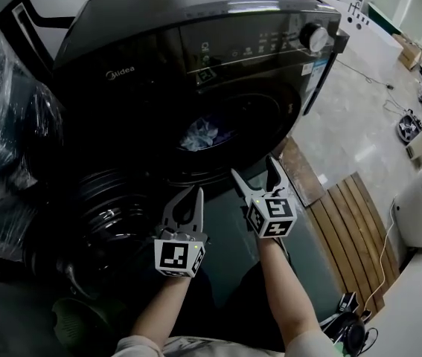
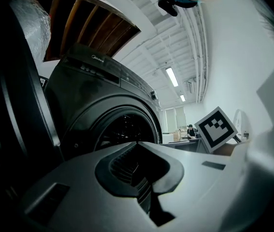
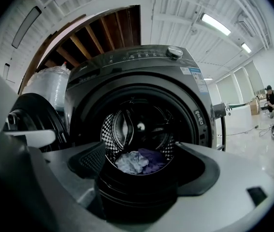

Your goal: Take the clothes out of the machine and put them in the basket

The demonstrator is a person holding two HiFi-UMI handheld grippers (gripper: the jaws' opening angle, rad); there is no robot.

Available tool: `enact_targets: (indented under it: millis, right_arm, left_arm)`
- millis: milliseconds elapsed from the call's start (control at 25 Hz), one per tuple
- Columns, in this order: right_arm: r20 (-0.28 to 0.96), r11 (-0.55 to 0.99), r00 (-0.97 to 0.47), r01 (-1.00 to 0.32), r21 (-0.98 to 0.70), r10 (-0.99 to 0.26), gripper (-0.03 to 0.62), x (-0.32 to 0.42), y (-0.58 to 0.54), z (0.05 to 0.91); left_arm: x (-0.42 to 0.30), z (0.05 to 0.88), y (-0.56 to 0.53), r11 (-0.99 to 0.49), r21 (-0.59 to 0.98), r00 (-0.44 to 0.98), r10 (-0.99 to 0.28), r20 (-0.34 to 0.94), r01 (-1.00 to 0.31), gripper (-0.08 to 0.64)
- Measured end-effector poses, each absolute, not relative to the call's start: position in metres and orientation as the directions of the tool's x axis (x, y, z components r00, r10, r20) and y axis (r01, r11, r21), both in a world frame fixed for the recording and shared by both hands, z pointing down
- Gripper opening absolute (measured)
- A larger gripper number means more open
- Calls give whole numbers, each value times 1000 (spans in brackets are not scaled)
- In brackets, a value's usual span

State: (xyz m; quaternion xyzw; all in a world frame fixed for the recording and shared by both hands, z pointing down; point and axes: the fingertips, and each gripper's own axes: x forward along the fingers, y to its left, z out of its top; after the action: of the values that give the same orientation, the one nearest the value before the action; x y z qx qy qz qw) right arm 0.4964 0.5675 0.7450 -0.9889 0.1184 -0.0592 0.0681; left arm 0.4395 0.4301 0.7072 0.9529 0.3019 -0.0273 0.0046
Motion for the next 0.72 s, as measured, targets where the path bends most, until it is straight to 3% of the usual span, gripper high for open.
enact_targets:
  millis: [600,720]
  right_arm:
    - [161,-941,929,-314,-126,-332,433,500,546,773]
    - [197,-928,913,-324,-186,-358,434,504,546,791]
  left_arm:
    - [421,722,417,-819,13,818,572,-53,574,21]
    - [415,724,417,-800,46,801,595,-58,598,21]
